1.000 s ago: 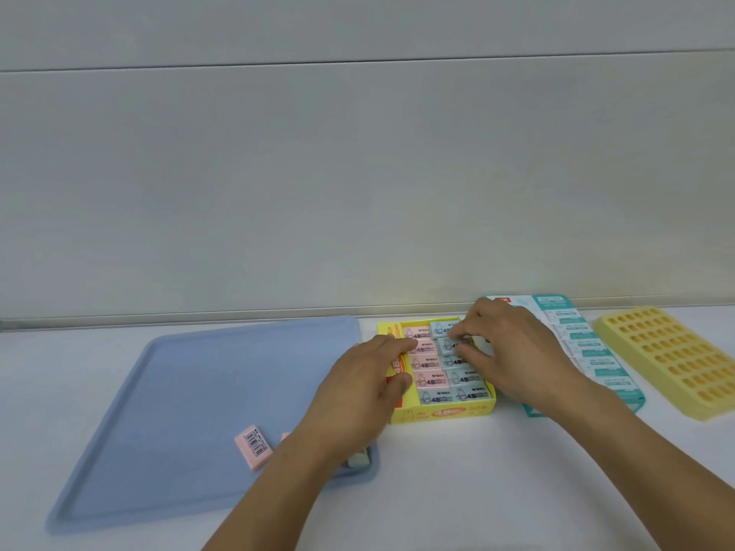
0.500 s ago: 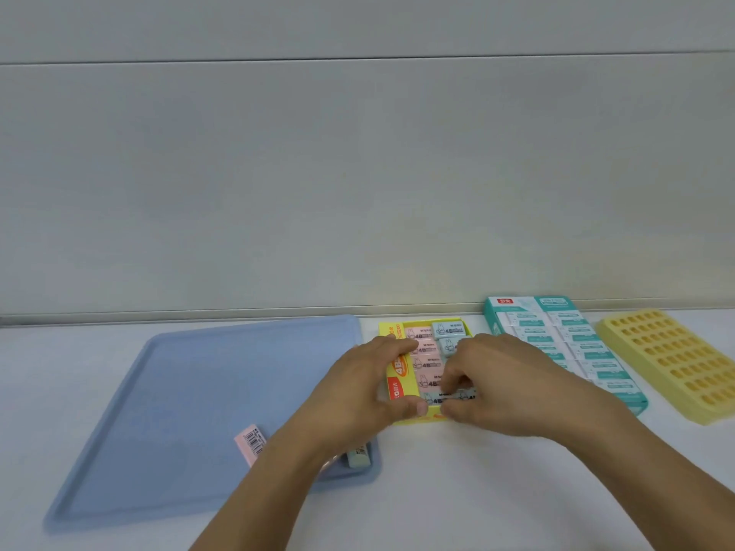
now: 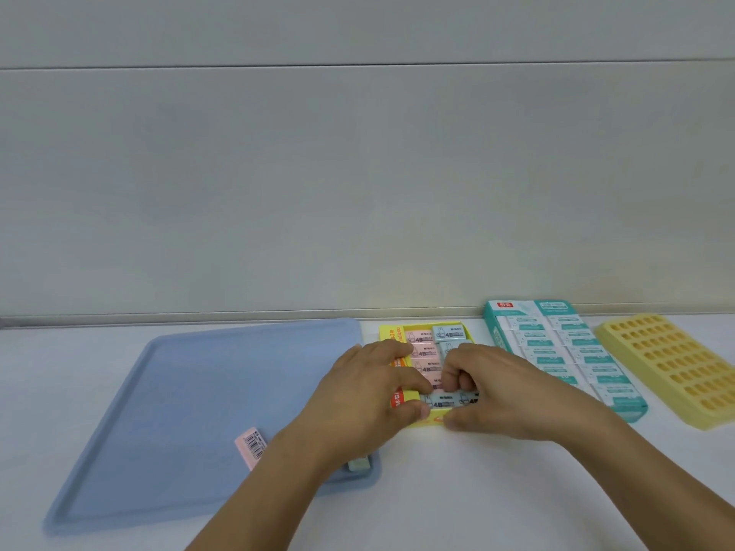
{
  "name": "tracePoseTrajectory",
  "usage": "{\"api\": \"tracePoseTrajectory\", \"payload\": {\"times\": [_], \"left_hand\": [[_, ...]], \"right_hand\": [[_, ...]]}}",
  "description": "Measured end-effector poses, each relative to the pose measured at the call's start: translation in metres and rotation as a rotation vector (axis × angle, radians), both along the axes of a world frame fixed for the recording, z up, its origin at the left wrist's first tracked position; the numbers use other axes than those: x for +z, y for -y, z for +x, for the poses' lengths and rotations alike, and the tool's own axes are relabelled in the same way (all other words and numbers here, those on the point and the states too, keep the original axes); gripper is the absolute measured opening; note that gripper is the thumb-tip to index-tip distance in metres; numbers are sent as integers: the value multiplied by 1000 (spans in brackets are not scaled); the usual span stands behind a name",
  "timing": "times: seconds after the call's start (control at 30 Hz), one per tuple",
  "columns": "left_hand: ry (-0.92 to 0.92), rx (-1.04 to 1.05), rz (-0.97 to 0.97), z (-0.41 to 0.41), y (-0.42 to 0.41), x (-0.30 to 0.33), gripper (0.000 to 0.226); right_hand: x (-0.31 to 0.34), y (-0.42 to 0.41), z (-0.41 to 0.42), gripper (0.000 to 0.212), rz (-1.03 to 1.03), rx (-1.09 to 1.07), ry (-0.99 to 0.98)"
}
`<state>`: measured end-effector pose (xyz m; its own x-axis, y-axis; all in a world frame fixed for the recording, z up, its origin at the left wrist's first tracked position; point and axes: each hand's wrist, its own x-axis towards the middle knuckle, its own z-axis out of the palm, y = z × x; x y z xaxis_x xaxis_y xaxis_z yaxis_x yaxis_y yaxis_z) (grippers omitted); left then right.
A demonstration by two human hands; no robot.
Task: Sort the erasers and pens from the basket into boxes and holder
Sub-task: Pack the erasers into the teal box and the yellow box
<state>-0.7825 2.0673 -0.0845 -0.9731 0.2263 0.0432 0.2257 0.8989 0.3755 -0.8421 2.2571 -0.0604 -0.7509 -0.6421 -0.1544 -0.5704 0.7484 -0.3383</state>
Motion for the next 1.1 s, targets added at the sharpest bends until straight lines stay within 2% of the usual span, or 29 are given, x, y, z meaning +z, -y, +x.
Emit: {"api": "tracePoseTrajectory", "payload": {"times": [0.3, 0.47, 0.53, 0.6, 0.67, 0.73, 0.87, 0.97, 1.03, 1.1], "left_hand": [[26, 14, 91, 2, -2, 3, 31], [36, 96, 173, 1, -10, 6, 20], [-9, 117, 99, -3, -17, 7, 19], [-48, 88, -20, -8, -22, 7, 23], [-69, 87, -27, -11, -24, 4, 27], [-75, 192, 197, -9, -20, 6, 29], [-6, 468, 877, -1, 19, 21, 19], [84, 552, 1323, 13, 58, 30, 18], [111, 627, 1474, 23, 73, 30, 21], [137, 697, 1587, 30, 80, 27, 22]], "right_hand": [[-17, -8, 2, 25, -184, 48, -36], [-15, -9, -3, 6, -316, 61, 84], [-16, -9, -4, 16, -310, 77, 82], [-17, -10, -5, 15, -310, 48, 74], [-19, -13, -5, 18, -326, 24, 52], [-19, -16, -4, 17, -320, 15, 48], [-15, -21, 0, 19, -342, -16, 68], [-10, -8, 7, 9, -463, -21, -136], [-1, 17, 17, 6, -548, 54, -162], [6, 50, 29, 15, -507, 206, -126]]}}
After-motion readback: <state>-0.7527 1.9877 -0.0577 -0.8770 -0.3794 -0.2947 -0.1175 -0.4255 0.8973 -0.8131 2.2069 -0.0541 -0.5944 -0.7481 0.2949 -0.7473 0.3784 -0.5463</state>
